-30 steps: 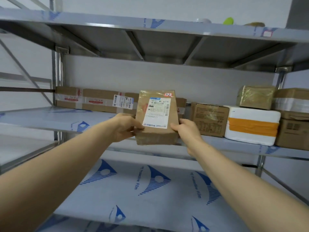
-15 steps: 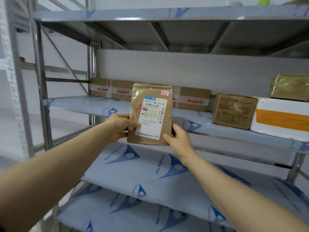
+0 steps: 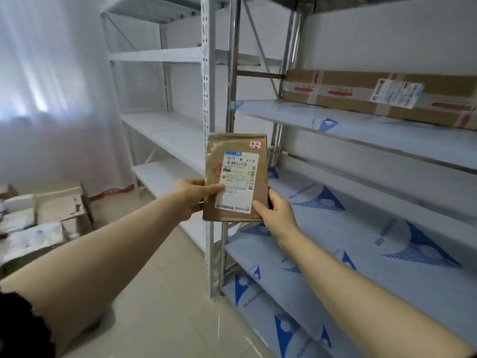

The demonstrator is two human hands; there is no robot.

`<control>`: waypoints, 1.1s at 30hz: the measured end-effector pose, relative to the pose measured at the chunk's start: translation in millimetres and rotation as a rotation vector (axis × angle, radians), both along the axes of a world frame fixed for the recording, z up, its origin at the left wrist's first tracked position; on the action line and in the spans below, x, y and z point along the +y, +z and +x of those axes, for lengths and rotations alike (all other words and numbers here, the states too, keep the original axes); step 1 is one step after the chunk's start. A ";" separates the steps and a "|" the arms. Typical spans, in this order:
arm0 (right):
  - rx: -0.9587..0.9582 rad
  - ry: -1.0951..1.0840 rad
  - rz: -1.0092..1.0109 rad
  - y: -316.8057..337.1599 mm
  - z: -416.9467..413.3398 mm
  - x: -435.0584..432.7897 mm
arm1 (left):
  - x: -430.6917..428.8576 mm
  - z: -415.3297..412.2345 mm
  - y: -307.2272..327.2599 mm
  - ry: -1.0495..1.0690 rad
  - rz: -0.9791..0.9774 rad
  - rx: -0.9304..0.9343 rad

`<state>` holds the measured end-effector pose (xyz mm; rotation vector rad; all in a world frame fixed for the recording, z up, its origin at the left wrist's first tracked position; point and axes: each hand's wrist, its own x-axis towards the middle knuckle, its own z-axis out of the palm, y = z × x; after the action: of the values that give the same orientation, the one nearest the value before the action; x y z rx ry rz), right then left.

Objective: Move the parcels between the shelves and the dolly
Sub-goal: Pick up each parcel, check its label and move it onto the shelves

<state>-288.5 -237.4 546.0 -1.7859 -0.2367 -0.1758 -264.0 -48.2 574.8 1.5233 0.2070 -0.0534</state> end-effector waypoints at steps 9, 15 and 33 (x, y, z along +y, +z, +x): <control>0.105 0.153 -0.100 -45.4 95.0 178.2 | 173.8 53.4 -58.6 0.192 0.016 0.089; 0.190 0.216 -0.117 -76.7 151.6 271.5 | 263.6 93.3 -84.8 0.283 0.010 0.164; 0.402 0.423 -0.156 -144.6 421.1 451.0 | 418.7 317.5 -139.6 0.571 -0.014 0.344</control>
<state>132.6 213.7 401.4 -1.8379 -0.3369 0.5111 53.5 370.5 435.2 1.3851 0.9058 0.1391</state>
